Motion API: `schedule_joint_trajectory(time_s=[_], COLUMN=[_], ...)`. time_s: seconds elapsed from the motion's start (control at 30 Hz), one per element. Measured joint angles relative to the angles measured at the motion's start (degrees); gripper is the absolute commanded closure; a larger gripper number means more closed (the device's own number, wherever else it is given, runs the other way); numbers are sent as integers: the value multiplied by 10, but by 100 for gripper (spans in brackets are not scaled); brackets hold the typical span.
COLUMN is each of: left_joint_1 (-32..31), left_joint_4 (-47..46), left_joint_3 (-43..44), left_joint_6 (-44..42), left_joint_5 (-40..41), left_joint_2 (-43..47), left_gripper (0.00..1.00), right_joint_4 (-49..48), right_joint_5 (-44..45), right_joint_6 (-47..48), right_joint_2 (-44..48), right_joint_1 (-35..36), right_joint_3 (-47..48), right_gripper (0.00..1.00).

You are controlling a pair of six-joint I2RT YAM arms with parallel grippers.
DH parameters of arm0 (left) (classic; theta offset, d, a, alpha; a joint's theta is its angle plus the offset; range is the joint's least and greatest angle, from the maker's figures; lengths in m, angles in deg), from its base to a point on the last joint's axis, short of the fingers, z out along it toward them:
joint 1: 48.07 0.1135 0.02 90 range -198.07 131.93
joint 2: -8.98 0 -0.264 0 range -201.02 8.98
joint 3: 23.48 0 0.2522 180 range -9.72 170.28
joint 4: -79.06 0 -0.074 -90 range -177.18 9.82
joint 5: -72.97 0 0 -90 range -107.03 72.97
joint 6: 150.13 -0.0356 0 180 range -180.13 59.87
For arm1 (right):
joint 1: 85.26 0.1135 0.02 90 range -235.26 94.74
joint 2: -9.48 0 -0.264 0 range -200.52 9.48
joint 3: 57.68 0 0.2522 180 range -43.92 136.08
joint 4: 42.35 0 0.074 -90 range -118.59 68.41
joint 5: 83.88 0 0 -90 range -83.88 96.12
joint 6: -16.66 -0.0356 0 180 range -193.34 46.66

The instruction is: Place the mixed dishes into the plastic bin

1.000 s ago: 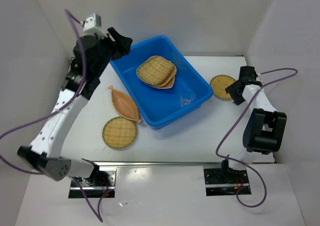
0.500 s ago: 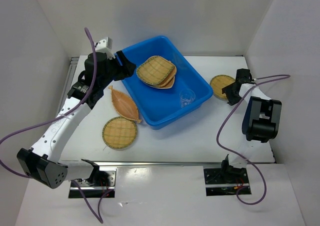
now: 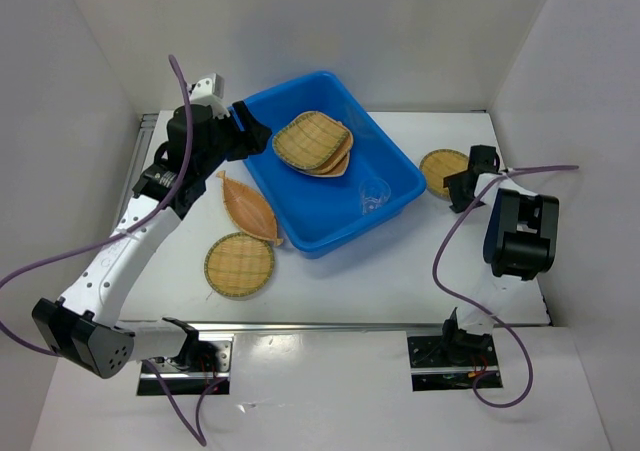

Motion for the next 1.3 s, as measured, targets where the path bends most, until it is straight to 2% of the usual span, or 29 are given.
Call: schedule_joint_trajectory(time_s=[0.17,0.37,0.47,0.57,0.6,0.7,0.73,0.8,0.87,1.07,1.3], left_joint_1=[0,0,0,0,0,0,0,0,0,0,0], left_joint_4=[0,0,1,1,1,1,1,1,1,1,1], left_joint_3=[0,0,0,0,0,0,0,0,0,0,0], left_joint_6=[-4,-15,-17,-19,-22,-30,-30,-31,-31,-32,-32], left_joint_5=[7,16,19,24,26,32,34,37,38,41,40], left_joint_2=[1,6,11,16,17,21,22,23,23,23,23], left_gripper=[31,29,29,29,28,28,28,28,28,28,28], right_joint_4=[-39,-76,-89,-95,-98,-118,-124,-141,-152,-167,-167], right_joint_5=[8,26,32,37,40,48,49,54,58,63,92], right_joint_6=[-44,-103,-123,-137,-140,-159,-165,-172,-174,-159,-121], right_joint_2=[3,5,6,6,6,7,7,9,15,36,136], right_joint_1=[3,15,24,26,27,31,33,37,44,53,53], right_joint_3=[-18,-42,-50,-55,-57,-65,-66,-69,-70,-85,-102], right_gripper=[40,52,54,63,69,78,85,89,99,99,99])
